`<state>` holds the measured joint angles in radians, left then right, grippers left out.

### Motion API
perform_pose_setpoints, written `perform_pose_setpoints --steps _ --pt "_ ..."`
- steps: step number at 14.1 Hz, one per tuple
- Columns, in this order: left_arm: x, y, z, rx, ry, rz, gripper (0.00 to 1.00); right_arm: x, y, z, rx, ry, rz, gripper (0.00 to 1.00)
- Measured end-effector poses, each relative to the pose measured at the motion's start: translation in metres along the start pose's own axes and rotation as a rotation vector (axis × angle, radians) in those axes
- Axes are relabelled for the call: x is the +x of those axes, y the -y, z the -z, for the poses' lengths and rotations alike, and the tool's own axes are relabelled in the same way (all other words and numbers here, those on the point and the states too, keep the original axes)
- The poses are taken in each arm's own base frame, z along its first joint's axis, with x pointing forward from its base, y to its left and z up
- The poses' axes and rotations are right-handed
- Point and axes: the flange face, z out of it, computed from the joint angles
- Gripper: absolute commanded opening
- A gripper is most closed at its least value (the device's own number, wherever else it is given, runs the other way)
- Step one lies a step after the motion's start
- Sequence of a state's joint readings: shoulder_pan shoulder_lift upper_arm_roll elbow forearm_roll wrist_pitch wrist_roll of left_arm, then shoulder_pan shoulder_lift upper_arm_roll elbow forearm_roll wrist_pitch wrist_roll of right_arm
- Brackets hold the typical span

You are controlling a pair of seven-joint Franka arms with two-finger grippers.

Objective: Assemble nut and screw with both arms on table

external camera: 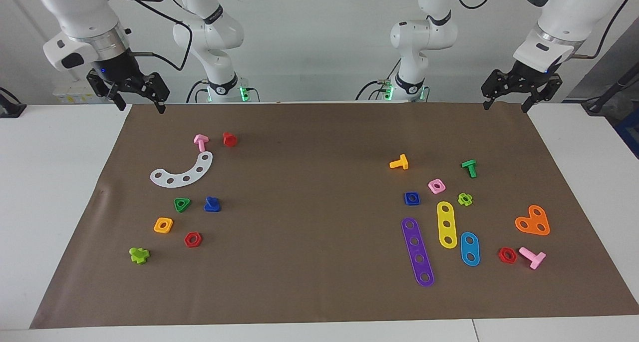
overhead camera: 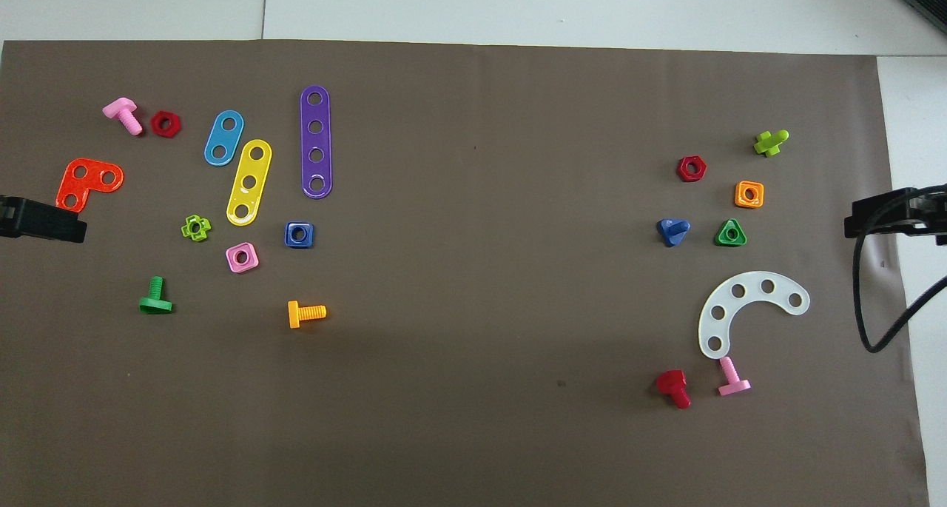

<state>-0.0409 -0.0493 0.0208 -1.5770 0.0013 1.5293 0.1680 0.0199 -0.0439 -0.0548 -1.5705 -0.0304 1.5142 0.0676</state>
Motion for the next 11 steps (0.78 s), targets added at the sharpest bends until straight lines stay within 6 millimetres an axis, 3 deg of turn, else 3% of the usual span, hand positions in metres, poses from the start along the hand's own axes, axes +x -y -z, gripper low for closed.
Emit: perform_pose_setpoints --steps 11 --pt "0.0000 0.0000 0.0000 0.000 0.000 0.000 1.00 0.0029 0.0030 -0.0041 0.001 -0.014 0.006 1.00"
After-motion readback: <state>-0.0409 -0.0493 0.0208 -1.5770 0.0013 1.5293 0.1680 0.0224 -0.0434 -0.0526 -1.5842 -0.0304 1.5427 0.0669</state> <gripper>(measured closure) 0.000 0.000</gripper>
